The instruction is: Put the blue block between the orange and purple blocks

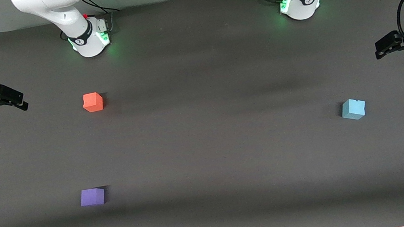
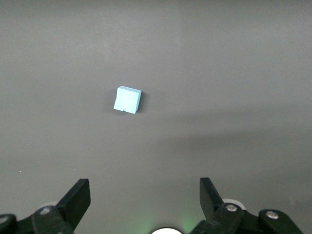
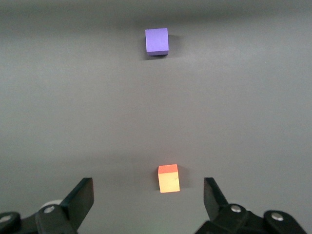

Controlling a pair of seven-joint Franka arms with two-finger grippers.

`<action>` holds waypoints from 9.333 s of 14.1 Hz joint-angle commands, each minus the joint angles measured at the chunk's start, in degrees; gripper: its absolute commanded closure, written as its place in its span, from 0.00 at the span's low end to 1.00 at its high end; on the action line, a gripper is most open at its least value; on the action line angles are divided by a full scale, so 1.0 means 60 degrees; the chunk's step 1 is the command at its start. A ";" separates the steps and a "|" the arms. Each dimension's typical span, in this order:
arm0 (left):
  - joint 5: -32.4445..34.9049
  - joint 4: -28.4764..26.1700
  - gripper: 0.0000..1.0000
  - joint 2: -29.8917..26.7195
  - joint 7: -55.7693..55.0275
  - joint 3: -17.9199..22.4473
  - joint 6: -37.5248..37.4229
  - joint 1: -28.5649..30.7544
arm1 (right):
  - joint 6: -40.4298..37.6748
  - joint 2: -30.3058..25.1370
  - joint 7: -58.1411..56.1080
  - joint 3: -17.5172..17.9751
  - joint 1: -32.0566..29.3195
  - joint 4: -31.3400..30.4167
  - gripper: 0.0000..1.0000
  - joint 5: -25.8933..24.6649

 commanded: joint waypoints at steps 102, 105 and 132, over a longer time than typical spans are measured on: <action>-0.0411 0.0504 0.00 0.3191 -0.3443 -0.1980 0.2261 -0.0963 | 0.2812 0.2960 0.3975 0.4193 0.0987 0.0322 0.00 0.0325; -0.0311 0.0460 0.00 0.2591 -0.1610 -0.1907 0.1353 0.0359 | 0.3748 0.4101 0.5705 0.5131 0.1017 0.0336 0.00 -0.0700; 0.0305 -0.0726 0.00 -0.0326 0.0051 0.1228 0.0501 -0.1205 | 0.6699 0.7258 1.1481 0.5588 0.2511 -0.1085 0.55 -0.5612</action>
